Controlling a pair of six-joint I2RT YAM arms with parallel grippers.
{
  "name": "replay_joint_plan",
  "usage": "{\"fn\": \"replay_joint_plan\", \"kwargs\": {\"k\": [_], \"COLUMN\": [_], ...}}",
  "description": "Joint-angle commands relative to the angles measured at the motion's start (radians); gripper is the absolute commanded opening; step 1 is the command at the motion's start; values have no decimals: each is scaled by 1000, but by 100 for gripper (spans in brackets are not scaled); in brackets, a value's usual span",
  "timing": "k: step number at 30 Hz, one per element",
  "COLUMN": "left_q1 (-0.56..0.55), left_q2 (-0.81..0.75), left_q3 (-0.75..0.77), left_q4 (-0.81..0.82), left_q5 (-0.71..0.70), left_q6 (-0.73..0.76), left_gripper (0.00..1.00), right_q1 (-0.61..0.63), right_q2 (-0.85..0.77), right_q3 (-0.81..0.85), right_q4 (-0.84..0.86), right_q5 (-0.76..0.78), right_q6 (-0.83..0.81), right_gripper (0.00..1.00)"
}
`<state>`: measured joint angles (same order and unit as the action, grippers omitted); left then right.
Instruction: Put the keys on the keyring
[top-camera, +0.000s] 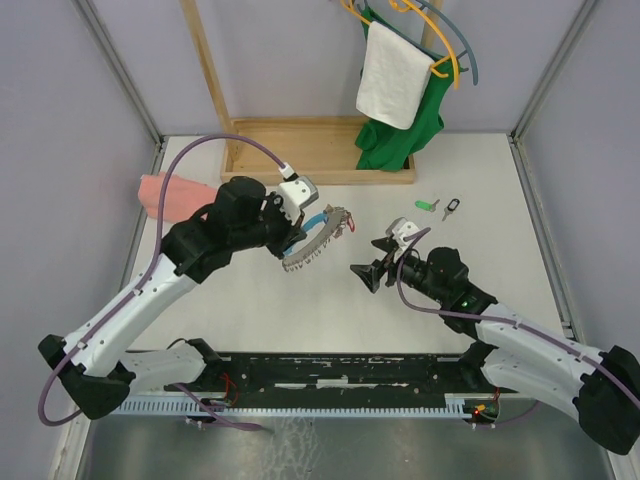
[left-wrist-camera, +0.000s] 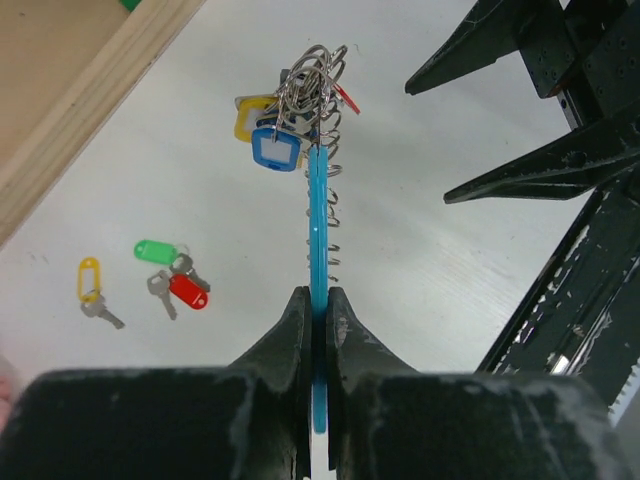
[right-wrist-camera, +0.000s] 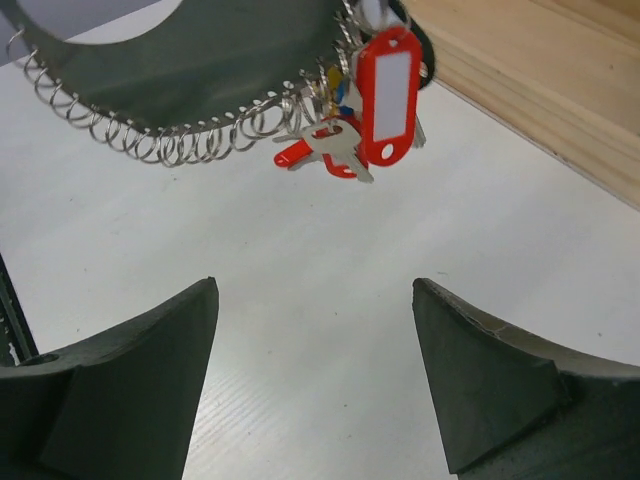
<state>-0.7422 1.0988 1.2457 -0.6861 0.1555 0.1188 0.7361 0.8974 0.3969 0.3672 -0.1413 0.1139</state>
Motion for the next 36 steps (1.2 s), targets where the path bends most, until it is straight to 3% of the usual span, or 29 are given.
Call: {"fn": "replay_joint_plan", "kwargs": {"k": [1, 6, 10, 20, 26, 36], "left_q1": [-3, -12, -22, -37, -41, -44], "left_q2": [44, 108, 134, 185, 183, 181], "left_q3": [145, 267, 321, 411, 413, 404], "left_q4": [-143, -261, -297, -349, -347, -347], "left_q5": [11, -5, -10, -16, 11, 33], "left_q6": [168, 202, 180, 113, 102, 100], "left_gripper": [3, 3, 3, 3, 3, 3], "right_q1": [6, 11, 29, 119, 147, 173], "right_q2": [33, 126, 202, 277, 329, 387], "right_q3": [21, -74, -85, -64, -54, -27], "right_q4": [125, 501, 656, 696, 745, 791], "right_q5": [-147, -185, -186, -118, -88, -41], "right_q6": [-182, -174, -201, -321, -353, -388], "right_gripper": [86, 80, 70, 50, 33, 18]}}
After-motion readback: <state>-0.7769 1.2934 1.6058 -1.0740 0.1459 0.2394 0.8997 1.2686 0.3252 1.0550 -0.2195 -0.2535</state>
